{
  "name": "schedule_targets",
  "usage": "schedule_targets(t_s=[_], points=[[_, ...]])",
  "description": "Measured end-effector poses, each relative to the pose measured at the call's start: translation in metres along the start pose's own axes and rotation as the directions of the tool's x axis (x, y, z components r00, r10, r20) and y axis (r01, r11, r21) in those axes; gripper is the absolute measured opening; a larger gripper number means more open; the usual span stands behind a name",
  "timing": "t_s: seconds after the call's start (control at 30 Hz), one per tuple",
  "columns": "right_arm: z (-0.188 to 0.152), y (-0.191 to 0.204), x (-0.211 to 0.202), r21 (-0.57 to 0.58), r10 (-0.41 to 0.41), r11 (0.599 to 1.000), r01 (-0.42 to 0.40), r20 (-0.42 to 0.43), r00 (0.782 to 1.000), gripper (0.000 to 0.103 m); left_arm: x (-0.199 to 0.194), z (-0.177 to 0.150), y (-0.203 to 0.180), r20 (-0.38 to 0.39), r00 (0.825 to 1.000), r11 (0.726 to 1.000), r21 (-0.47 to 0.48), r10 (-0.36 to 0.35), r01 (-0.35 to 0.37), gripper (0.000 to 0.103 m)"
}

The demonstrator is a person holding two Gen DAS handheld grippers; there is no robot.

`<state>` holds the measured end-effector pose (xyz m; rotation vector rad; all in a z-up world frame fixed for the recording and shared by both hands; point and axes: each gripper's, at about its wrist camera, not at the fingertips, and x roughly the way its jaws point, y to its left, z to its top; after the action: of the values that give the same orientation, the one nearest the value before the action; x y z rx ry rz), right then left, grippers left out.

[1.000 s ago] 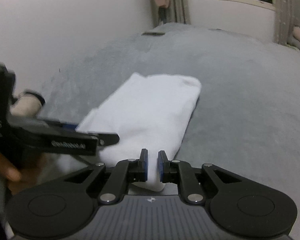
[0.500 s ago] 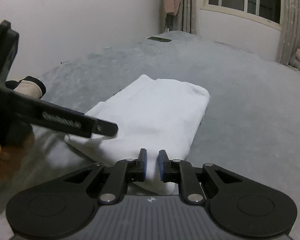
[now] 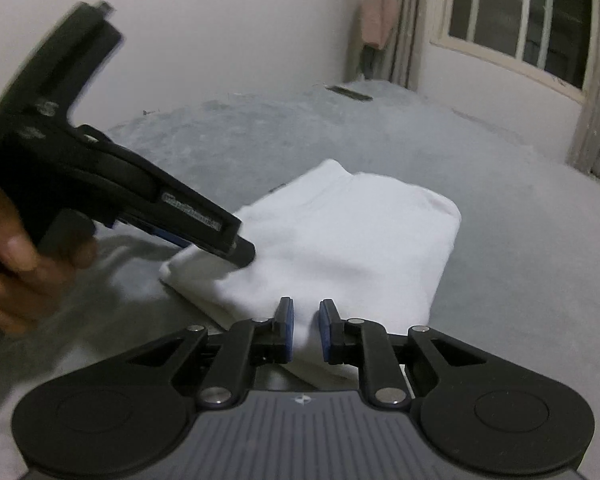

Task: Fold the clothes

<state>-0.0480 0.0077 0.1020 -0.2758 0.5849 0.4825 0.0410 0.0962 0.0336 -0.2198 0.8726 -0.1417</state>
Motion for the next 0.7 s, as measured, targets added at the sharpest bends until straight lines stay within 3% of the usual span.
schedule_targets(t_s=[0.1,0.37,0.47,0.63,0.7], points=[[0.0,0.0,-0.001,0.002,0.012,1.0,-0.012,0.011,1.0,0.017,-0.001,-0.001,0.0,0.005,1.0,1.0,0.004,-0.004,0.004,0.03],[0.002,-0.002,-0.008,0.019,0.056,0.998,-0.058,0.069,0.996,0.022,0.001,0.0,0.0,0.004,1.0,1.0,0.002,-0.004,0.004,0.028],[0.0,0.006,-0.003,-0.015,0.076,0.997,-0.075,0.049,0.996,0.029,0.001,0.001,0.0,0.004,1.0,1.0,0.001,-0.004,0.004,0.026],[-0.001,0.024,-0.005,-0.13,0.091,0.988,-0.079,0.09,0.992,0.049,0.001,0.001,-0.002,0.006,1.0,1.0,0.009,0.003,-0.003,0.025],[-0.002,0.029,0.002,-0.152,0.074,0.987,-0.06,0.085,0.994,0.05,0.001,0.001,-0.001,0.006,1.0,1.0,0.008,0.004,-0.004,0.025]])
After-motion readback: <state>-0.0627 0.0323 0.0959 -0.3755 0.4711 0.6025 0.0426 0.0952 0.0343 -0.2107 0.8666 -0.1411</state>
